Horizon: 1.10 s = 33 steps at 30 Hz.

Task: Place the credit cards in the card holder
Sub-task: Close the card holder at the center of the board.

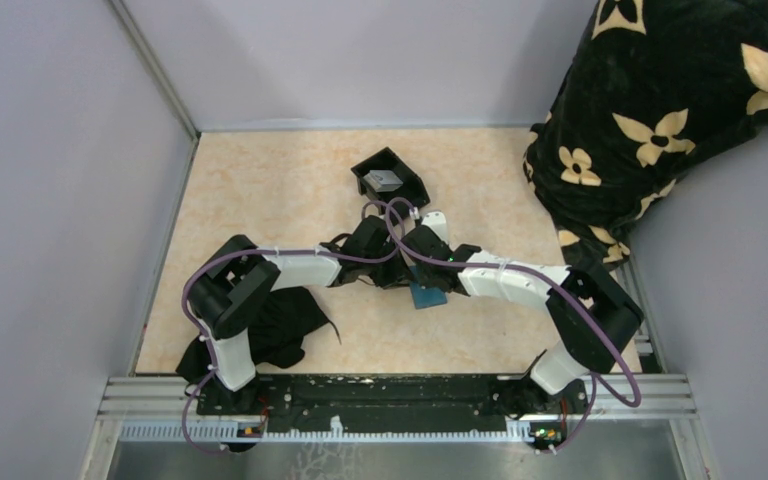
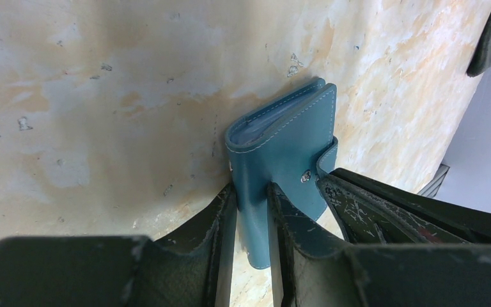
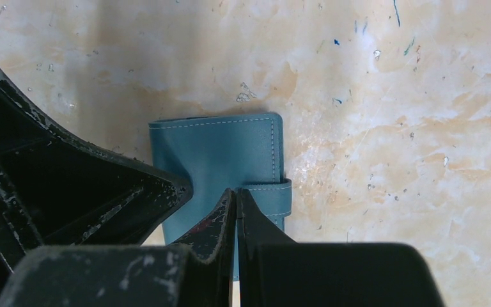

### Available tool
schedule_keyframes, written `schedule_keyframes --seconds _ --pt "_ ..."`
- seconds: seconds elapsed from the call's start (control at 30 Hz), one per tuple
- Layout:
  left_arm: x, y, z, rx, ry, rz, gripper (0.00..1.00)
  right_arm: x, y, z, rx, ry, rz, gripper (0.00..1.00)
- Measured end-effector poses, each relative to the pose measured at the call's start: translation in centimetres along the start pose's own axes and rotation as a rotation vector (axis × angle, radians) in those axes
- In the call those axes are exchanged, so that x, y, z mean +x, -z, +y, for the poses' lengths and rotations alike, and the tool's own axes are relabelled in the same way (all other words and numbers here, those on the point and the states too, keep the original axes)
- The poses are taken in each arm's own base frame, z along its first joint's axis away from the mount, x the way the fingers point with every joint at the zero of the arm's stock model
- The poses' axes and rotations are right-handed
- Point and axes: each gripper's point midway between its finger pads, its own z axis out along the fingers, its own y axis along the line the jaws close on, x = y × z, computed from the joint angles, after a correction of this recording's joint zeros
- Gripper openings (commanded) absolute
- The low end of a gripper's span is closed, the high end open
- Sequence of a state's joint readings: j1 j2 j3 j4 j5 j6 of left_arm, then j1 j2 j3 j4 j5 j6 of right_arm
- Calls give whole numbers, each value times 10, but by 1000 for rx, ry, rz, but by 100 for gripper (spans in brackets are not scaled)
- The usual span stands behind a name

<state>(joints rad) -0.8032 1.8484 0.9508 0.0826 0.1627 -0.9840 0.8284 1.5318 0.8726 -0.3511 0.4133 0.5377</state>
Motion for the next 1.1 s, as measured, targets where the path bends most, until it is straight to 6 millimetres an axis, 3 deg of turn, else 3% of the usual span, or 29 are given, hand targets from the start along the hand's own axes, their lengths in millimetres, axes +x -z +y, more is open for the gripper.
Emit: schedule_keyframes --seconds 1.1 --pt "0 0 0 -1 -1 0 31 6 -1 3 -15 7 9 0"
